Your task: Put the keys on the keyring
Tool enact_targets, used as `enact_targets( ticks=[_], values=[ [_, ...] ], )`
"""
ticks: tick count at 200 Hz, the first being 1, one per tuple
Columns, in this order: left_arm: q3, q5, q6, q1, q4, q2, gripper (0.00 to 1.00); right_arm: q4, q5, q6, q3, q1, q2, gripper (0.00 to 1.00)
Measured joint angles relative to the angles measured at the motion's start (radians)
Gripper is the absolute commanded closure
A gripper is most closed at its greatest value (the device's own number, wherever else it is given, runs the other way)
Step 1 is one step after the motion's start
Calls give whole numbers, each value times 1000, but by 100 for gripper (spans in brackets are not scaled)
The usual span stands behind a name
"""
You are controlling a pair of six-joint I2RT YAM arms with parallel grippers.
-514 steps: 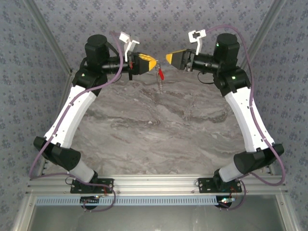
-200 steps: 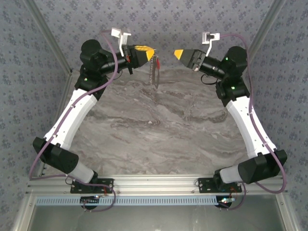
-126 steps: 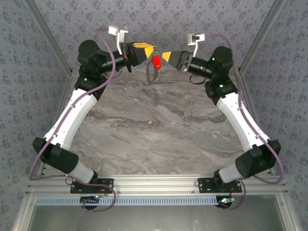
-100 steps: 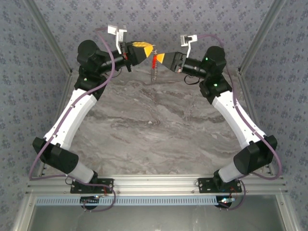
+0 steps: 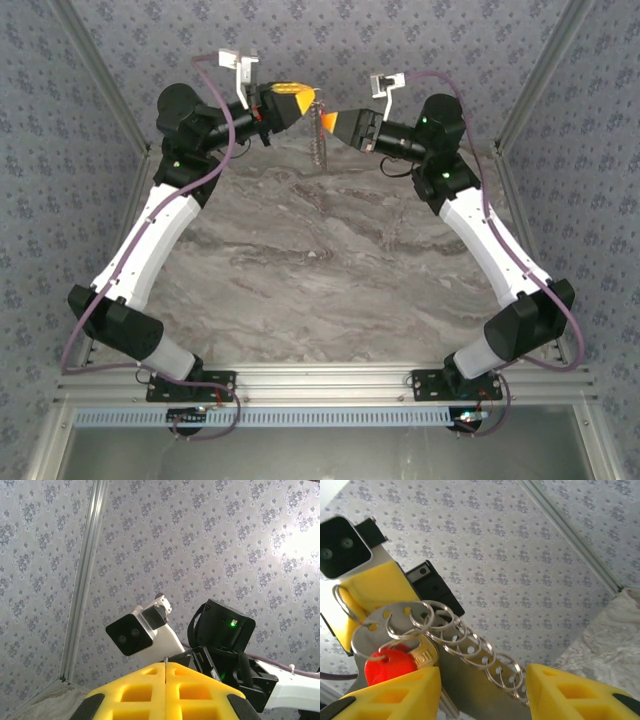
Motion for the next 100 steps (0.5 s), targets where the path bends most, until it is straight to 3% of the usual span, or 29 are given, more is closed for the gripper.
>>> enact_targets(
  ticks=[100],
  values=[
    [0,0,-23,0,21,20,100,-211,138,-200,5,32,-78,46]
  ],
)
